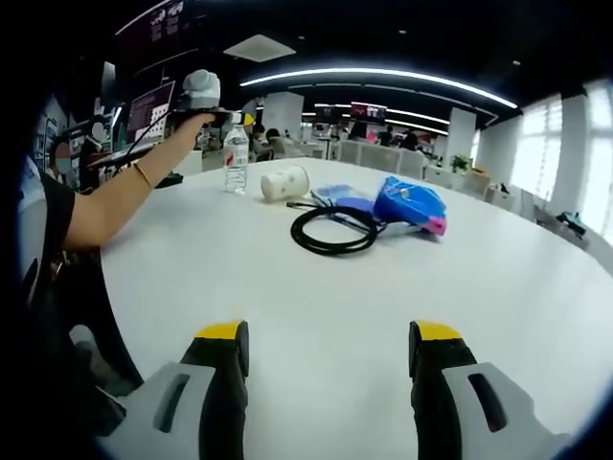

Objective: Arrange the tabletop items into an orderly group along one side of the table until the central work area is clear of visible clutter.

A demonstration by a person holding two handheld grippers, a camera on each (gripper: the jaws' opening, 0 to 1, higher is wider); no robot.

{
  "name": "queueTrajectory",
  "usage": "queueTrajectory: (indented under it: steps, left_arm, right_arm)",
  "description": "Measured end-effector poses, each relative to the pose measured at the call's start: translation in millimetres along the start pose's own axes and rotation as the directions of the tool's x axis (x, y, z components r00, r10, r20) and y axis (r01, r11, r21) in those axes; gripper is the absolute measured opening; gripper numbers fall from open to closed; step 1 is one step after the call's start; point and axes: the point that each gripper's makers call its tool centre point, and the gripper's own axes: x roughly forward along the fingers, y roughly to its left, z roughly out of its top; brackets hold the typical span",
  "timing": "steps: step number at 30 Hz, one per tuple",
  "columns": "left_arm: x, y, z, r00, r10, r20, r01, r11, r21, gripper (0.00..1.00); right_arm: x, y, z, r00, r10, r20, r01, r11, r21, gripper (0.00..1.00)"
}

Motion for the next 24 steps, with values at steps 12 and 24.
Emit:
queueTrajectory:
  steps: [12,24]
  left_arm:
    - [1.6,0.7,0.9,1.000,-0.020,0.021,0.018,0.998,0.053,0.24]
    - [1.2,-7.0,-22.9,0.986,-0.071,-0.151,0.086,0.991,0.098,0.44]
  right_arm:
    - [-5.9,-2.4,-3.2,1.000,-0.011,0.000,0.011,1.000,0.011,0.65]
    - [-12.1,-0.7,-4.6,1.000,-0.014,0.008,0.013,1.000,0.025,0.65]
